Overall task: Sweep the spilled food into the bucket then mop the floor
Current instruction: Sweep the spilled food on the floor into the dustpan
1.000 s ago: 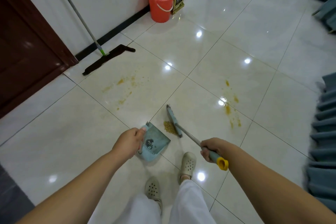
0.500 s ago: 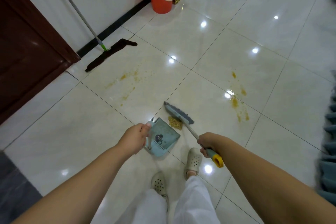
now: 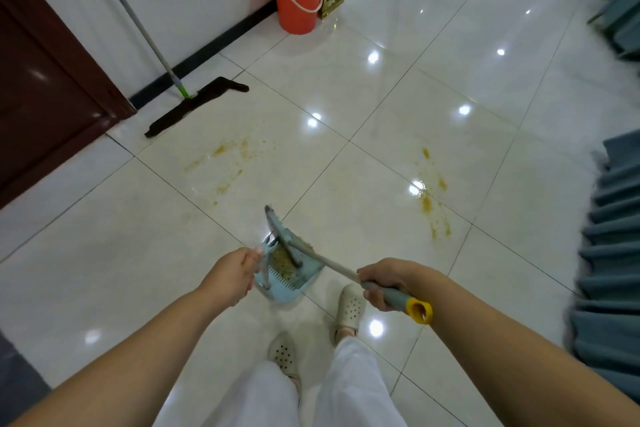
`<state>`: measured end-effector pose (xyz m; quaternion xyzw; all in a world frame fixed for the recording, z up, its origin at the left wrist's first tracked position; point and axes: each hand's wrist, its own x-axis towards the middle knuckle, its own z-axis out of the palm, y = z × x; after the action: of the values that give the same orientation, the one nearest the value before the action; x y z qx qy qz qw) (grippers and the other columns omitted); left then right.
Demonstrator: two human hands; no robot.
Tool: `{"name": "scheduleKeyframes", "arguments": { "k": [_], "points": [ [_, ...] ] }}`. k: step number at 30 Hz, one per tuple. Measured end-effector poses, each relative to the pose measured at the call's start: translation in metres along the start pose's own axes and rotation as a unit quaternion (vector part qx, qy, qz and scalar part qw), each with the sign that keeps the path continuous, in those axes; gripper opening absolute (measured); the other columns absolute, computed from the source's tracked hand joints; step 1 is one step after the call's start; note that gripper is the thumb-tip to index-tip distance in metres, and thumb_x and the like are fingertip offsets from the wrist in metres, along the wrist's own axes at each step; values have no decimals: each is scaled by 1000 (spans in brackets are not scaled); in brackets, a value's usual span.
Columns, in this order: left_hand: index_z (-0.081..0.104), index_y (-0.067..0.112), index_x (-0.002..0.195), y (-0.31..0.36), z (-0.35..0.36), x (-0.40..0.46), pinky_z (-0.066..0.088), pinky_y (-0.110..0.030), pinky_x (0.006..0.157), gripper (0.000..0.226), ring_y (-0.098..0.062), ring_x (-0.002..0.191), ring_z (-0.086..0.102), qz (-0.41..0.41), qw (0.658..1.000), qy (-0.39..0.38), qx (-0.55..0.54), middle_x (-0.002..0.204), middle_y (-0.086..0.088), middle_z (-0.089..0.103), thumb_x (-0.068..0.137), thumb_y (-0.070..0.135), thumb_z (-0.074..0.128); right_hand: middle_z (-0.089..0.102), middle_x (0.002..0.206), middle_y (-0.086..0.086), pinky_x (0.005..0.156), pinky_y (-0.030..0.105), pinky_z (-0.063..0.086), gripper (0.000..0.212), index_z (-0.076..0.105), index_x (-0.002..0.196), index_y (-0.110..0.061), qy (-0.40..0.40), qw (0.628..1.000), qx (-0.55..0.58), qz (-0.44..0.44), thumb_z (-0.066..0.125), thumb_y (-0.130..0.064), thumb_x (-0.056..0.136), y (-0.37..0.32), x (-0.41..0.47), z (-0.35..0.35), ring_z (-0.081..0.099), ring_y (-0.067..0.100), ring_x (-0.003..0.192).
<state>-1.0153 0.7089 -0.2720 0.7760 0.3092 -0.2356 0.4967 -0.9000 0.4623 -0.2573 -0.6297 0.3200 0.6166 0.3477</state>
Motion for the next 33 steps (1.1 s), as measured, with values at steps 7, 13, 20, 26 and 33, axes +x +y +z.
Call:
{"name": "scheduleKeyframes", "arguments": {
  "k": [7, 13, 20, 26, 33],
  "points": [
    [48, 9, 77, -6, -11, -13, 29, -20, 40, 40, -15, 45, 37, -5, 999, -12, -41, 59, -5, 46, 101, 38, 34, 49, 63, 11, 35, 15, 36, 20, 46, 82, -4, 78, 986, -148, -8, 41, -16, 97, -21, 5, 21, 41, 14, 29],
    [49, 8, 77, -20, -17, -25, 29, -20, 38, 39, -15, 43, 37, 1, 999, 6, -33, 57, -5, 48, 101, 37, 36, 50, 68, 5, 39, 20, 43, 3, 47, 96, -8, 110, 953, -253, -122, 44, -7, 96, -36, 25, 54, 51, 12, 49],
    [49, 9, 76, -35, -20, -29, 31, -21, 40, 43, -17, 44, 39, 1, 999, 26, -26, 57, -6, 49, 100, 41, 35, 40, 63, 9, 30, 10, 32, 33, 42, 70, -5, 129, 978, -159, 33, 35, -11, 102, -23, 42, 70, 35, 14, 52],
    [50, 10, 75, -46, -24, -30, 35, -22, 44, 47, -18, 44, 40, -12, 1000, 22, -4, 58, -7, 49, 100, 46, 31, 48, 69, 9, 46, 18, 41, 20, 50, 101, 0, 157, 962, -224, 14, 41, -18, 99, 11, 24, 56, 42, 12, 52],
    [50, 11, 71, -57, -18, -36, 35, -24, 47, 50, -20, 49, 42, -22, 999, 43, 3, 59, -9, 49, 98, 50, 33, 46, 72, 10, 32, 13, 37, 17, 46, 103, 1, 145, 968, -199, 41, 42, -14, 98, 27, 8, 38, 41, 13, 52]
  ]
}}
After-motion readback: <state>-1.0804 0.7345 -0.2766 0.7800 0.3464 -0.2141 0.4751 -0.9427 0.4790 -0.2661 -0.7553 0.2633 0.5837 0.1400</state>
